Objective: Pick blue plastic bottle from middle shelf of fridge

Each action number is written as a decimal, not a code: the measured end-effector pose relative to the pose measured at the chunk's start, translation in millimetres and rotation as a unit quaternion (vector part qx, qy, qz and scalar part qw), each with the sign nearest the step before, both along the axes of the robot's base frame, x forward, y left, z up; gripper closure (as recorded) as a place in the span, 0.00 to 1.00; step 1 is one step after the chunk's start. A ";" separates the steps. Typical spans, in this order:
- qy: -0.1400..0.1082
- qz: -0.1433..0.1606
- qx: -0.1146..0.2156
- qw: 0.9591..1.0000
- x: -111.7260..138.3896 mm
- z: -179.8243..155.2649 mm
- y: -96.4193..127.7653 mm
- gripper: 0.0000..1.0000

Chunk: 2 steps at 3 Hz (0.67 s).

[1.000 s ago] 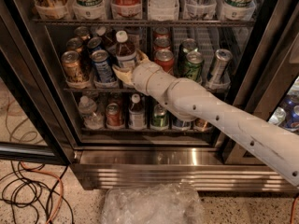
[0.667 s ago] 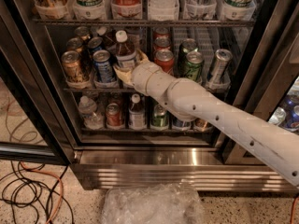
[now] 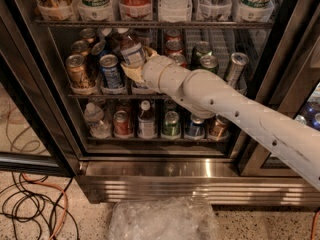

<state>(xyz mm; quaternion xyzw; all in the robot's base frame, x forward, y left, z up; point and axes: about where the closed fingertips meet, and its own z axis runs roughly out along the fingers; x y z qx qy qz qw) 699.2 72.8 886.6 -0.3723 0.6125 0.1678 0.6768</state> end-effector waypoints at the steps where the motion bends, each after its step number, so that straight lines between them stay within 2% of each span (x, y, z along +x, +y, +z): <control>1: 0.000 0.000 0.000 1.000 0.0 0.0 0.0 1.00; 2: -0.044 -0.004 -0.027 0.999 -3.2 -0.4 5.7 1.00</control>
Offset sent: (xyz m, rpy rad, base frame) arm -0.0095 0.0129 -0.0011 -0.1607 -0.2591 -0.0302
